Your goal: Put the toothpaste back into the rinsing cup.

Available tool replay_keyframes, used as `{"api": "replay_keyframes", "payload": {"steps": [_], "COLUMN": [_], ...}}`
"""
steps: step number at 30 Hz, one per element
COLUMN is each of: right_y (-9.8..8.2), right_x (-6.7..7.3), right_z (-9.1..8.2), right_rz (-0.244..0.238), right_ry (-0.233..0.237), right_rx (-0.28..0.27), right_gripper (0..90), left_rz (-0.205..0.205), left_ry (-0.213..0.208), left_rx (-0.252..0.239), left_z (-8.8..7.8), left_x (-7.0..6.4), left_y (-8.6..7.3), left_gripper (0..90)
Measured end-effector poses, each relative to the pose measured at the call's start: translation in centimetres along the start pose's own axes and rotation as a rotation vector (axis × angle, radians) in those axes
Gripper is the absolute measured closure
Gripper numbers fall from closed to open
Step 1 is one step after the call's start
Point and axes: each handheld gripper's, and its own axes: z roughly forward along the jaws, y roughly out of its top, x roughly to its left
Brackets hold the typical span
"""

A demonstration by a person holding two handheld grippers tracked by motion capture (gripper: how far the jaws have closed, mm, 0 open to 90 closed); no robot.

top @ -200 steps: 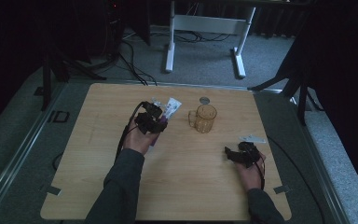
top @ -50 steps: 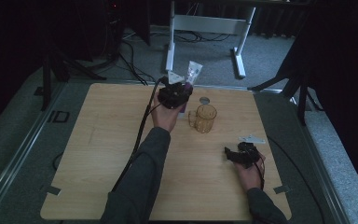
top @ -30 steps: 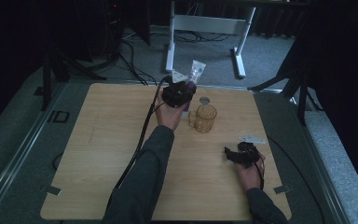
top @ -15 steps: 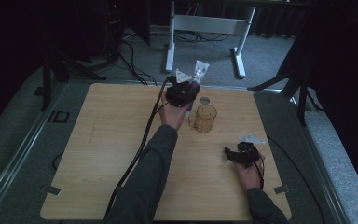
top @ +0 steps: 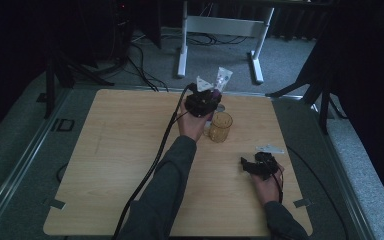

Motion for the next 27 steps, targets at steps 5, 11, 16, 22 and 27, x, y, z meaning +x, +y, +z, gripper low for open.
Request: {"api": "replay_keyframes", "payload": {"steps": [5,11,16,22,27], "right_y": [0.0,0.0,0.0,0.0,0.0], "right_x": [0.0,0.0,0.0,0.0,0.0], "right_z": [0.0,0.0,0.0,0.0,0.0], "right_rz": [0.0,0.0,-0.001,-0.001,0.0], "right_ry": [0.0,0.0,0.0,0.0,0.0], "right_rx": [0.0,0.0,0.0,0.0,0.001], "right_gripper": [26.8,26.8,26.8,26.8,26.8], "left_rz": [0.003,-0.001,-0.011,-0.012,-0.03], "left_ry": [0.002,-0.001,-0.006,-0.007,-0.009], "left_rx": [-0.017,-0.013,-0.008,-0.009,-0.016], "left_z": [0.3,0.7,1.3,1.7,2.2], "left_x": [-0.2,-0.3,-0.4,-0.6,-0.7], "left_y": [0.1,-0.1,-0.3,-0.5,-0.5], "left_gripper": [71.7,71.7,71.6,71.5,71.4]}}
